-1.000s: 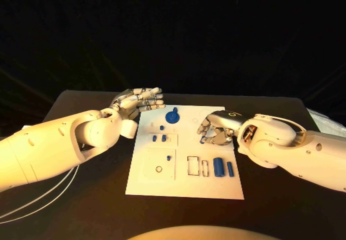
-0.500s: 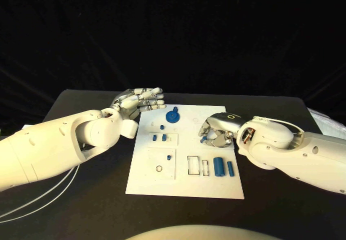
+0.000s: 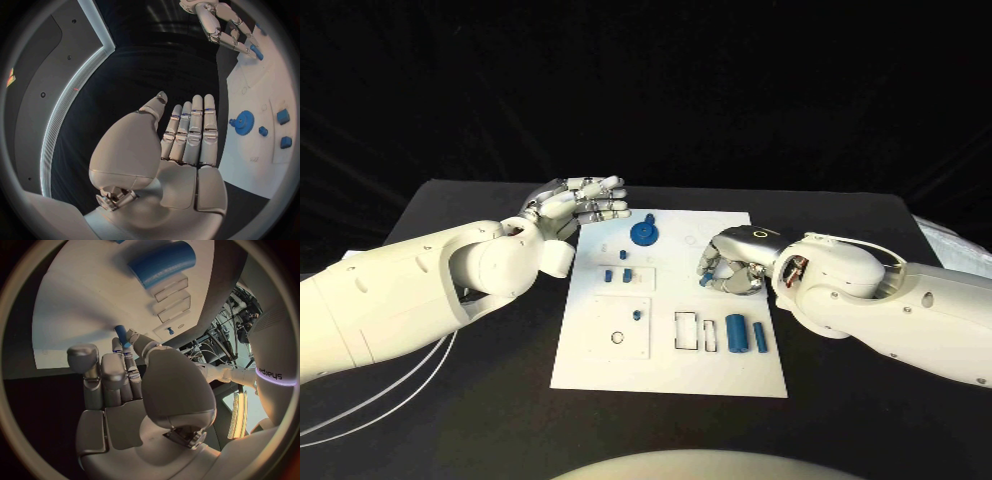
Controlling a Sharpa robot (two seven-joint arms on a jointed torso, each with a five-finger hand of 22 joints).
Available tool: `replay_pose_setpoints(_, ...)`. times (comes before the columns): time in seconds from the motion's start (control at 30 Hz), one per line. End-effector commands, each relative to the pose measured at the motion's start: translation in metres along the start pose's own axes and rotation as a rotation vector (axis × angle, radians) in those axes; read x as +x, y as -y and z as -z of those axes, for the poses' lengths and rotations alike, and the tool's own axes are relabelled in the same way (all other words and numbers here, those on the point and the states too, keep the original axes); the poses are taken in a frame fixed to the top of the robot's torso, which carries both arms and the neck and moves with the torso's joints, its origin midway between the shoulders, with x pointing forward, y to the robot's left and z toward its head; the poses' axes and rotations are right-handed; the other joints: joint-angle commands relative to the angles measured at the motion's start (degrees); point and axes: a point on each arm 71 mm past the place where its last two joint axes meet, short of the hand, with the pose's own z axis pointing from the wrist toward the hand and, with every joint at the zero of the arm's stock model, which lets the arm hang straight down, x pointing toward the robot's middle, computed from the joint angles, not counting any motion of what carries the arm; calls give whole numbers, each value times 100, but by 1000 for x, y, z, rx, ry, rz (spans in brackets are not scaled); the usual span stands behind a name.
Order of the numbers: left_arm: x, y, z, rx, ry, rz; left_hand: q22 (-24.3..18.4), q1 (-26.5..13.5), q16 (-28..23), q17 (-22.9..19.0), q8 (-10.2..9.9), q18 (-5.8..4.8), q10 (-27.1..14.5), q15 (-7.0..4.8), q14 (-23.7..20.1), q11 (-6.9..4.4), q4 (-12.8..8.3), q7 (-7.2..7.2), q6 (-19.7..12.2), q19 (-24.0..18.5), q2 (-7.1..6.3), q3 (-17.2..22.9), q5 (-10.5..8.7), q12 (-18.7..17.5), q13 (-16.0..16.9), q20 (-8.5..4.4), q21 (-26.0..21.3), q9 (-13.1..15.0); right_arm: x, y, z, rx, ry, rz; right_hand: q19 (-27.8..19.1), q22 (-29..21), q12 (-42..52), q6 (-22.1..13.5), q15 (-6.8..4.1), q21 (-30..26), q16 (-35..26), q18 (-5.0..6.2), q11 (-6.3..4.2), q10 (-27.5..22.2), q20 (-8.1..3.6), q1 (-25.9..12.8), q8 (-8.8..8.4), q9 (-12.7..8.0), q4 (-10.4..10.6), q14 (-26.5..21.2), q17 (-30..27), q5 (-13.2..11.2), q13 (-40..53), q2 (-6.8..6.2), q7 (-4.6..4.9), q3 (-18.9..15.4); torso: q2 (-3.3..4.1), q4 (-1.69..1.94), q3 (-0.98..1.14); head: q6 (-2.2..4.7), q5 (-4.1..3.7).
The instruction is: Assemble the parts on the task board
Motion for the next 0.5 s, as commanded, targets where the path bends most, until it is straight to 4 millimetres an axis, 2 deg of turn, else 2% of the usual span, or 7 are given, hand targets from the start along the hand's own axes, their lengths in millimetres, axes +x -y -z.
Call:
replay_pose_setpoints(0.03,3,0,0,3,-26,4,-6,4,-13,-8,3,62,-50,25,-5,8,1,-2,-41,-8,7,-20,33,-25,-3,16,-1,-6,0,-2,0,-13,10,8,39,67,100,86,-60,66,61,-111,-56,158,-30,130,53,17,-36,95,65,-156,41,99,-16,101,3,5,-1,-4,-5)
replay_pose_setpoints(0.1,3,0,0,2,-26,4,-6,4,-13,-8,3,62,-50,25,-5,8,1,-2,-41,-8,7,-20,33,-25,-3,16,-1,-6,0,-2,-1,-15,18,11,50,115,147,143,-84,106,98,-116,-90,239,-53,238,89,32,-108,100,109,-246,54,153,-30,183,1,4,-1,-6,-6)
replay_pose_setpoints(0.2,3,0,0,2,-26,4,-6,4,-13,-8,3,62,-50,25,-5,8,1,-2,-41,-8,7,-20,33,-25,-3,16,-1,-6,0,-3,-1,-19,29,15,75,202,213,215,-110,176,141,-132,-119,352,-80,365,137,52,-206,105,162,-259,79,204,-44,270,1,4,-2,-14,-7)
replay_pose_setpoints(0.5,2,0,0,1,-24,4,-6,4,-13,-8,3,62,-50,25,-5,8,1,-2,-41,-8,7,-20,33,-25,-3,16,-1,-6,-7,-7,1,-44,136,-33,127,369,260,263,-127,305,181,-165,-133,420,-103,347,176,70,-241,110,200,-258,98,188,-52,286,0,4,-1,-26,-17)
